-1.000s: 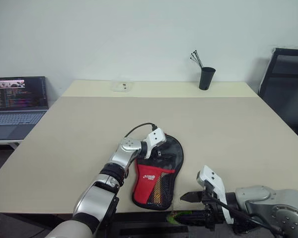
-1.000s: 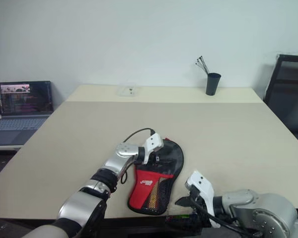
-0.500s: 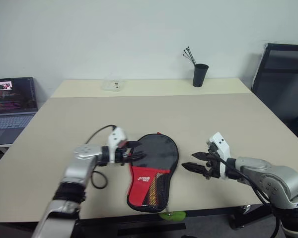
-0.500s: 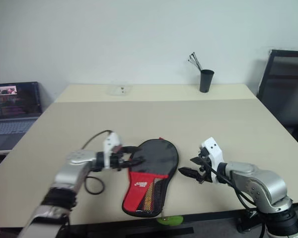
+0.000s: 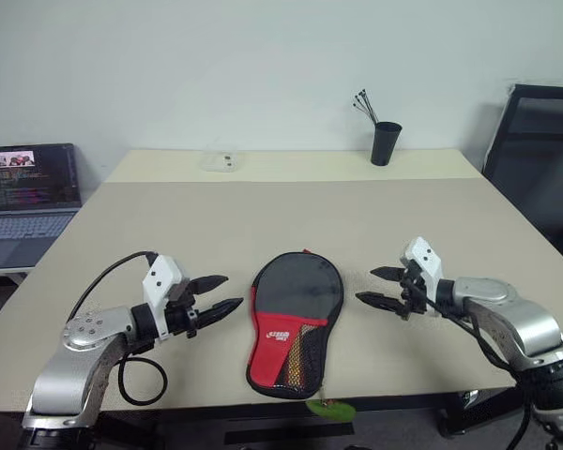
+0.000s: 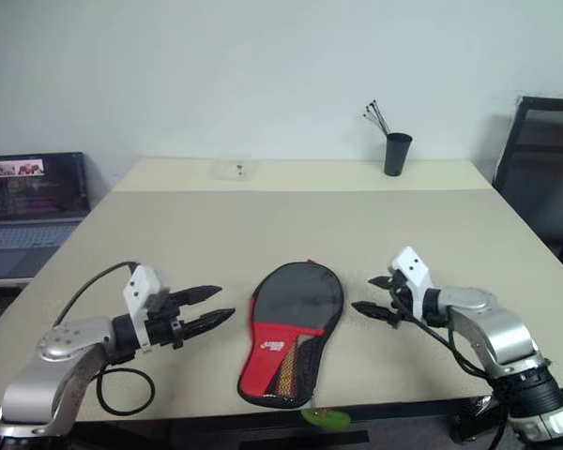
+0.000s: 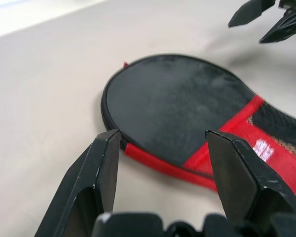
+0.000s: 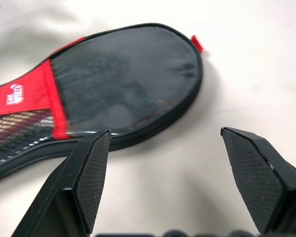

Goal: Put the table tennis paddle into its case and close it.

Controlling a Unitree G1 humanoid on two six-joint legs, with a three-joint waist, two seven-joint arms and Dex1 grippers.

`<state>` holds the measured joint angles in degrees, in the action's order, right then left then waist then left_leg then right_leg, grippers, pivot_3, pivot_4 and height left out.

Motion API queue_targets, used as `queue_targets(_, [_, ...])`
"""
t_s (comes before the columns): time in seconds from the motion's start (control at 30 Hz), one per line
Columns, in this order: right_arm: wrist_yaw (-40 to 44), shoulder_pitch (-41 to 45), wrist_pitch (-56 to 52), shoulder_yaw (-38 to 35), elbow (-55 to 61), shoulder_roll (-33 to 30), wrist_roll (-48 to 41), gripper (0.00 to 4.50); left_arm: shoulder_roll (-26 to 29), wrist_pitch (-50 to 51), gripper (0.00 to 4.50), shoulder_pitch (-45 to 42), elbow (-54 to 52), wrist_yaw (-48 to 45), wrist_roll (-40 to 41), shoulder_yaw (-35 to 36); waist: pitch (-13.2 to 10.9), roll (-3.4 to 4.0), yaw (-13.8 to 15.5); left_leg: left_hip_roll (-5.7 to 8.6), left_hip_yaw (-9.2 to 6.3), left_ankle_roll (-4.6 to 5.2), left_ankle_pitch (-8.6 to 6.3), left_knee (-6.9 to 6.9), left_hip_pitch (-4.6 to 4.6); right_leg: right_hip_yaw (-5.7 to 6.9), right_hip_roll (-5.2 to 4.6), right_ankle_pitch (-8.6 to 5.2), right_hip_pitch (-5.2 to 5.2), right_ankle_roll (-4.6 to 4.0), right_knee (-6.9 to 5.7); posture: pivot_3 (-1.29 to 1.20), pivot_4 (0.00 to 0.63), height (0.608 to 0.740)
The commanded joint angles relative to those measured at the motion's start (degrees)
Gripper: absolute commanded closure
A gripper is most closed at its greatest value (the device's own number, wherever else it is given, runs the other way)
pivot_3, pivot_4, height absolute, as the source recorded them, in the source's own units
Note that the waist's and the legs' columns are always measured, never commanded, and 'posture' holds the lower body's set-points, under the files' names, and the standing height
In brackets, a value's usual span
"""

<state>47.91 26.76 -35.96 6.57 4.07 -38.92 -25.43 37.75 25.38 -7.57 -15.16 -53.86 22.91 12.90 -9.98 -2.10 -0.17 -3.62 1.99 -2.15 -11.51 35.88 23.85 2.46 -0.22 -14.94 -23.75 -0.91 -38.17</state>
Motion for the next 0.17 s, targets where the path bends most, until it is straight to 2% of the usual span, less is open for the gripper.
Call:
queue_targets(0.03, [0.06,1.92,1.12,-3.47,-0.4,-0.49,0.42,0.61,0.08,-0.87,1.52,0.26,-1.46,1.7,0.65,0.46,0.0,0.01,0.08,-0.01,0.0,0.0,0.0,-0.01,0.0,0.0,0.03,0.0,-0.01,-0.01,0.0,0.0,0.15,0.74])
queue_targets(0.17, [0.19,2.47,-0.69,-4.31,-0.9,-2.14,1.26,0.61,-1.24,-2.63,1.52,-0.27,-0.85,3.95,-0.26,-0.68,-0.01,0.02,0.12,-0.06,0.0,0.0,0.0,-0.05,0.0,0.0,0.07,-0.01,-0.03,-0.04,0.01,0.0,0.15,0.74])
